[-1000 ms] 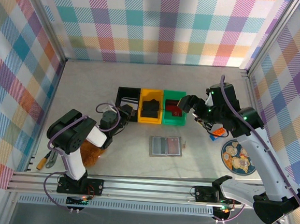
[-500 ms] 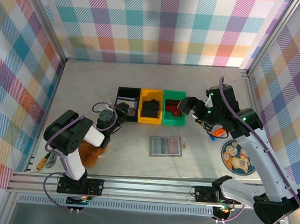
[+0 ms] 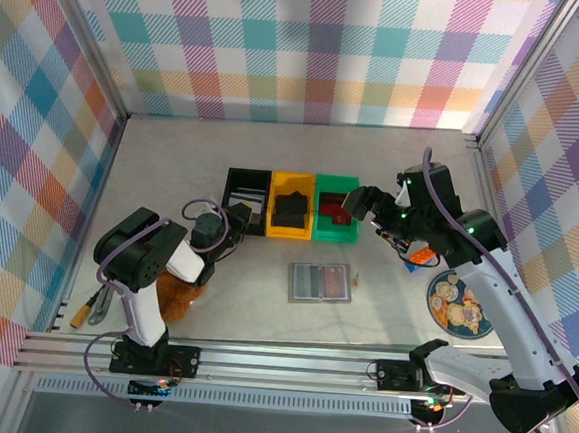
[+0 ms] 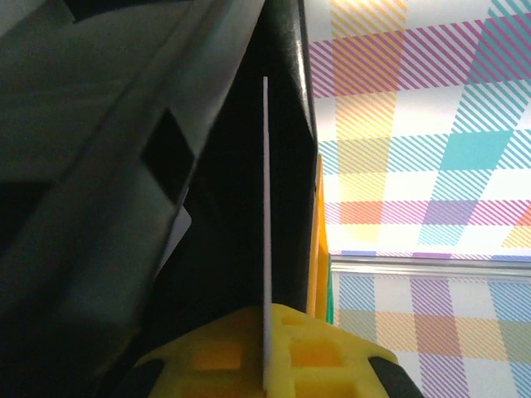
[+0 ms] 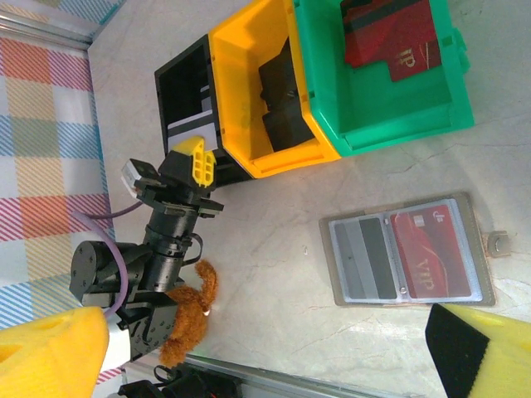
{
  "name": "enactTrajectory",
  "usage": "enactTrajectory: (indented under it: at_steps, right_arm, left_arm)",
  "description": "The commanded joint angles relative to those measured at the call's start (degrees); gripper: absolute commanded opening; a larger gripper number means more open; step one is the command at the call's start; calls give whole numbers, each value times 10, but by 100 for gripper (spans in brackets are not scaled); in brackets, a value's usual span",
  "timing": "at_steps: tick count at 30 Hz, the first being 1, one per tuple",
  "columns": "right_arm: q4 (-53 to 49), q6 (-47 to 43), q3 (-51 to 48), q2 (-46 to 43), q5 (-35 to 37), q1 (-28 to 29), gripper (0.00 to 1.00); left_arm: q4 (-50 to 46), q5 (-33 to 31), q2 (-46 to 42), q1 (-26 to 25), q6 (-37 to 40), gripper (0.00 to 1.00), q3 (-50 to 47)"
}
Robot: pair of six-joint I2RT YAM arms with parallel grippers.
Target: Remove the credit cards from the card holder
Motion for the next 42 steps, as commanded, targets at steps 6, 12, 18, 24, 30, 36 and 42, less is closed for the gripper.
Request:
enactTrajectory:
  at_steps: [6, 12, 18, 24, 30, 36, 42]
  right_arm:
    - [6, 2, -10, -11, 0, -3, 99]
    - [7, 3, -10, -10, -1, -3, 99]
    - [8, 5, -10, -9, -3, -3, 99]
    - [8, 6, -10, -9, -2, -3, 99]
    - [10, 7, -10, -7, -4, -3, 99]
    - [11, 8, -11, -6, -8, -3, 99]
    - [11, 11, -12, -5, -11, -3, 99]
  left_arm:
    - [21, 24, 36, 5, -21, 0, 21]
    - [19, 10, 35, 6, -18, 4, 12]
    - [19, 13, 47, 6, -28, 15, 14]
    - [19, 14, 47, 7, -27, 19, 16]
    - [14, 19, 40, 7, -27, 20, 18]
    - [-11, 23, 27, 7, -28, 20, 16]
    - [-100, 43, -5, 7, -29, 28, 28]
